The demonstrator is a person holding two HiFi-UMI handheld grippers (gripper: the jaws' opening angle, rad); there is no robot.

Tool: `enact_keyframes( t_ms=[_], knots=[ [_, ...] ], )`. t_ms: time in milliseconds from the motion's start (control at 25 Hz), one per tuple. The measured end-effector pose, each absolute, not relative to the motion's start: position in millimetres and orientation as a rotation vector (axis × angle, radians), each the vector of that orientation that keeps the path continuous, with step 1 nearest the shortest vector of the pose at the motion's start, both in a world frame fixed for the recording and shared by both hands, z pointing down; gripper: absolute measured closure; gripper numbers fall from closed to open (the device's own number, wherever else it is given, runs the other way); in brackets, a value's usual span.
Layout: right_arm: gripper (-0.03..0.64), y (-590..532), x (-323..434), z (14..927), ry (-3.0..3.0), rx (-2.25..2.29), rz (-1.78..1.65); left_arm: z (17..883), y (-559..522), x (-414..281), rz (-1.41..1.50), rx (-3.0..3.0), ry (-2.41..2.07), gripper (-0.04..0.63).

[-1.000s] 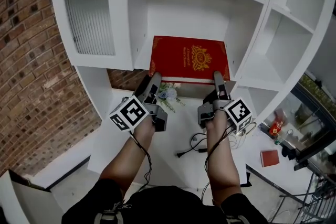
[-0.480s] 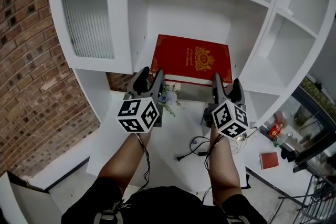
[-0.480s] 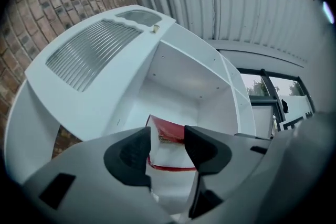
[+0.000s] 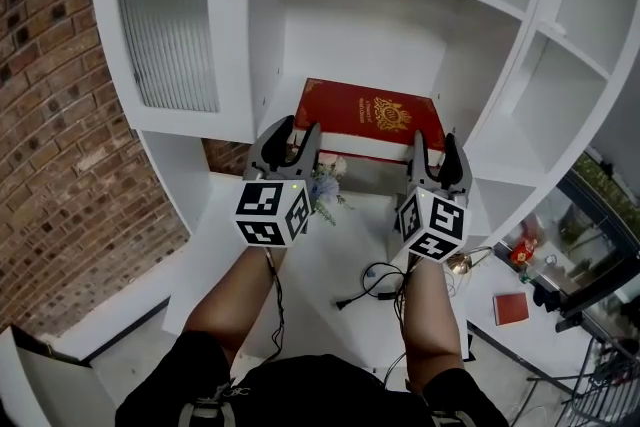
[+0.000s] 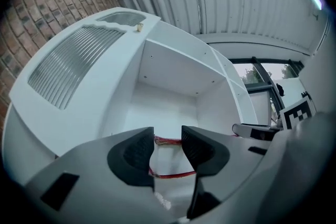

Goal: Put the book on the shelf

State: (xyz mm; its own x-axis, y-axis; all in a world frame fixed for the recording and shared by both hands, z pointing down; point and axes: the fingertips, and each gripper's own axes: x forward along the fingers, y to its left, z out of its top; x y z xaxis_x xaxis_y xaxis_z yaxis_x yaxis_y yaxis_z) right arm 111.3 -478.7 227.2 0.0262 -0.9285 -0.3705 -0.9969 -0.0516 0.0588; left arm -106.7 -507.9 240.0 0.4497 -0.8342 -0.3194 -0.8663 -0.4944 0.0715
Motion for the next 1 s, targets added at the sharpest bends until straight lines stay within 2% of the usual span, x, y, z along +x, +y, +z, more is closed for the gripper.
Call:
enact_keyframes(
  t_ms=[80,1000],
  knots=[
    [0.388,-483.7,111.5,227.9,2.01,-2.081,0.442,239.6,-511.8,-105.3,0.457,-2.586,1.515,0.419],
    [0.39,-521.2,121.8,228.0,2.078,-2.14,0.298,236.4,-543.6,-93.6,0.309,-2.528,1.559,0.42]
  ],
)
